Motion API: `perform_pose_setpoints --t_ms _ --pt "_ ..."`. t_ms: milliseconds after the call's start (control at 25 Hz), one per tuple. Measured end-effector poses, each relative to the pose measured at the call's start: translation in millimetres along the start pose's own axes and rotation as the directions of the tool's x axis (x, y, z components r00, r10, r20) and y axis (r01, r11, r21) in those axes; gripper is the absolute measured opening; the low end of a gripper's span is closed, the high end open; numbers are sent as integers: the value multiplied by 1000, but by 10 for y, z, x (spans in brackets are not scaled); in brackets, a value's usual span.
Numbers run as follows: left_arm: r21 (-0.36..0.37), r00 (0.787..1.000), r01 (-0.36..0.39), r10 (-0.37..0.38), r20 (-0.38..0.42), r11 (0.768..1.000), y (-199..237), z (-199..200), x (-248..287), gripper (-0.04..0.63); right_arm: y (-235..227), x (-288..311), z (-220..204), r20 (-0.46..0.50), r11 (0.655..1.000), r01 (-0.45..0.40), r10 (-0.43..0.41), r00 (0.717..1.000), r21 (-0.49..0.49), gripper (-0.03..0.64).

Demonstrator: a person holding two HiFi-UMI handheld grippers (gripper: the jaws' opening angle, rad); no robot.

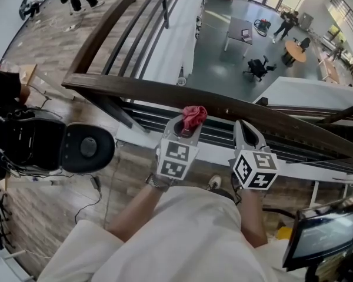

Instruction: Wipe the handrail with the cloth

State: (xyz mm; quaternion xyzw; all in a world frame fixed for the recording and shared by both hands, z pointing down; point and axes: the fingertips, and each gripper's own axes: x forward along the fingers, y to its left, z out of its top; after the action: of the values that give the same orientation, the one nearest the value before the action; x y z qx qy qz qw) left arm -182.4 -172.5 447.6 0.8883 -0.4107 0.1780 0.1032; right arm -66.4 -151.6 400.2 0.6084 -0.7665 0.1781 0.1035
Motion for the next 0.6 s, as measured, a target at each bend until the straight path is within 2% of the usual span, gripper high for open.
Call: perform_pose_setpoints --t_ms 360,600 --pt "-5 1000 24 -24 2 1000 -267 46 122 123 -216 -52 8 -2 1000 -3 3 1000 -11 3" --pt "13 999 23 -24 36 1000 -354 81 77 121 -159 -51 30 12 999 -32 33 999 -35 3"
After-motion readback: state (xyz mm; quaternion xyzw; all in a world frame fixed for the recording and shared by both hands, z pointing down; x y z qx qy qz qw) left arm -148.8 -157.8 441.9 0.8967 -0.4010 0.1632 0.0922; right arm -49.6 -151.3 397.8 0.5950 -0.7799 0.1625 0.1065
